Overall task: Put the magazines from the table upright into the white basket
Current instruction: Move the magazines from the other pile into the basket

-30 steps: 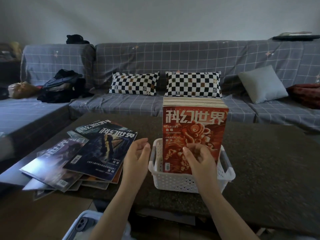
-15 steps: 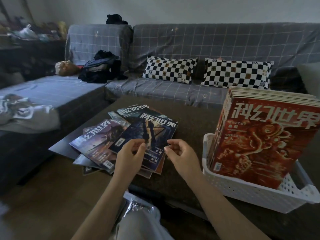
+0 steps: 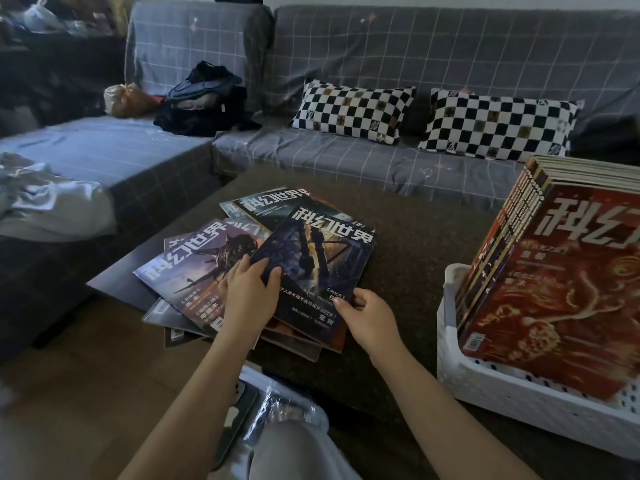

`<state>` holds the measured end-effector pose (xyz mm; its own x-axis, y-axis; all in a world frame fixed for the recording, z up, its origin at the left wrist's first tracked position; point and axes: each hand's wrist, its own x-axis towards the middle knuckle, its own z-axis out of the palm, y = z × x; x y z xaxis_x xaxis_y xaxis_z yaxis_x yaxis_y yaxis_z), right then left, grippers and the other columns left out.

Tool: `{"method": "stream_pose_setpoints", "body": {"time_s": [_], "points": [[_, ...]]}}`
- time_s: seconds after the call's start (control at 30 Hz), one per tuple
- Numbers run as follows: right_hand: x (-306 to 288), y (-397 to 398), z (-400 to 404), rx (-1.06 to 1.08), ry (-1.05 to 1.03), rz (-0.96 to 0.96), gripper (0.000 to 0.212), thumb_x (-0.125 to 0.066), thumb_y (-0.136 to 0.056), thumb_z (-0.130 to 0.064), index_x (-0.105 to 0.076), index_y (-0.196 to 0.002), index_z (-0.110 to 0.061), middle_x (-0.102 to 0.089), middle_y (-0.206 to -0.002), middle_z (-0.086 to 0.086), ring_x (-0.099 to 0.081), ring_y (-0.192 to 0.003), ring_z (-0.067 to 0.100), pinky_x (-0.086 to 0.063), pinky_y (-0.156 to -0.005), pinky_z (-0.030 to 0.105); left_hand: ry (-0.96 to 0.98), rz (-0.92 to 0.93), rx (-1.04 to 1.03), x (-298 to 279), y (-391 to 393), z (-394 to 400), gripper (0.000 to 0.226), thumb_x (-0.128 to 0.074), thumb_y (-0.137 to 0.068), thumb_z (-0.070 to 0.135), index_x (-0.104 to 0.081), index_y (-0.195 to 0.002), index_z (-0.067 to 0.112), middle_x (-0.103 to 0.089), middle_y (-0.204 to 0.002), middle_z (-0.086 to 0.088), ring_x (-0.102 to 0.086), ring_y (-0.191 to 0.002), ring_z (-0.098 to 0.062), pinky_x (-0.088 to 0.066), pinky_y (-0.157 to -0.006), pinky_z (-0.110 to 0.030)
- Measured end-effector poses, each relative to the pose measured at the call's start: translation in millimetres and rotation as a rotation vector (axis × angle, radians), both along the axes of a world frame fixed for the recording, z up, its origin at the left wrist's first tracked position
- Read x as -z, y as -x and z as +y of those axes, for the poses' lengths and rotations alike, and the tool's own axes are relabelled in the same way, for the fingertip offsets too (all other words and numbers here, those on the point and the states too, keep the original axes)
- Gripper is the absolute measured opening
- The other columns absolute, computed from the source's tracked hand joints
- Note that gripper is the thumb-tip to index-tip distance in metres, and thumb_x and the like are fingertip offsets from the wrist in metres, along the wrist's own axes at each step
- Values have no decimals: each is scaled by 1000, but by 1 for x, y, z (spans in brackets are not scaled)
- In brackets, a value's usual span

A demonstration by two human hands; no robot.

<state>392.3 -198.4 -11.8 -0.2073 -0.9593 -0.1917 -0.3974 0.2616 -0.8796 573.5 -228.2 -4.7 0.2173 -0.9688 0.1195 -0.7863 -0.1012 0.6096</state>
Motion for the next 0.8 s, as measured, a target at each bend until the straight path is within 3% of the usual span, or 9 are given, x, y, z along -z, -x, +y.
{"method": "stream_pose_setpoints", "body": {"time_s": [0.1, 0.17, 0.3, 0.4, 0.47, 0.57, 0.67, 0.8], "points": [[0, 1, -3, 18, -17, -59, 42, -61, -89, -29, -53, -127, -14, -59, -120, 1, -52, -84, 5, -37, -59, 14, -51, -53, -73, -6, -2, -8, 52, -46, -95, 48, -48, -139, 20, -46, -145, -10, -34, -133, -36, -24, -107, -48], [0, 4, -4, 38, -42, -82, 37, -61, -89, -28, -55, -123, -14, -60, -112, -3, -52, -79, 6, -40, -57, 17, -45, -65, -100, -11, -3, -7, 51, -54, -90, 49, -52, -134, 24, -56, -133, -10, -42, -125, -36, -29, -103, -48], [-1, 12, 2, 91, -82, -111, 33, -60, -89, -25, -51, -119, -16, -56, -98, -6, -54, -82, 10, -44, -61, 23, -105, 158, -89, -17, -5, 4, 50, -71, -83, 37, -58, -125, 14, -68, -112, -8, -61, -103, -31, -48, -92, -49], [-6, 15, 13, 58, -53, -188, 32, -61, -89, -20, -46, -117, -21, -50, -85, -12, -55, -75, 4, -45, -58, 22, -91, 332, -91, -21, -4, 21, 8, -73, -82, 25, -70, -80, 19, -70, -78, -3, -67, -77, -28, -56, -77, -47], [-11, 16, 24, 28, -18, -204, 26, -61, -89, -20, -45, -108, -27, -52, -85, -12, -56, -75, 2, -46, -60, 21, -61, 431, -112, -24, -5, 36, 18, -74, -82, 22, -63, -67, 25, -67, -72, 3, -67, -76, -27, -56, -76, -43], [-23, 21, 41, -8, 77, -190, 28, -60, -89, -20, -38, -100, -33, -48, -84, -15, -53, -75, 0, -47, -64, 23, -38, 604, -93, -34, -7, 62, 8, -70, -85, 21, -65, -79, 23, -72, -78, -3, -71, -74, -24, -57, -71, -39], [-43, 29, 61, -12, 183, -205, 26, -62, -89, -21, -44, -104, -31, -59, -94, -9, -61, -84, 8, -53, -74, 32, 18, 751, -53, -54, -6, 86, 4, -66, -89, 21, -63, -88, 18, -73, -80, -4, -71, -68, -20, -54, -57, -31], [-75, 45, 86, -20, 312, -234, 30, -63, -88, -23, -48, -114, -26, -66, -93, -6, -65, -84, 12, -55, -75, 36, 106, 968, 21, -86, 7, 111, 8, -64, -89, 15, -61, -94, 9, -72, -82, -10, -68, -65, -24, -57, -62, -37]]}}
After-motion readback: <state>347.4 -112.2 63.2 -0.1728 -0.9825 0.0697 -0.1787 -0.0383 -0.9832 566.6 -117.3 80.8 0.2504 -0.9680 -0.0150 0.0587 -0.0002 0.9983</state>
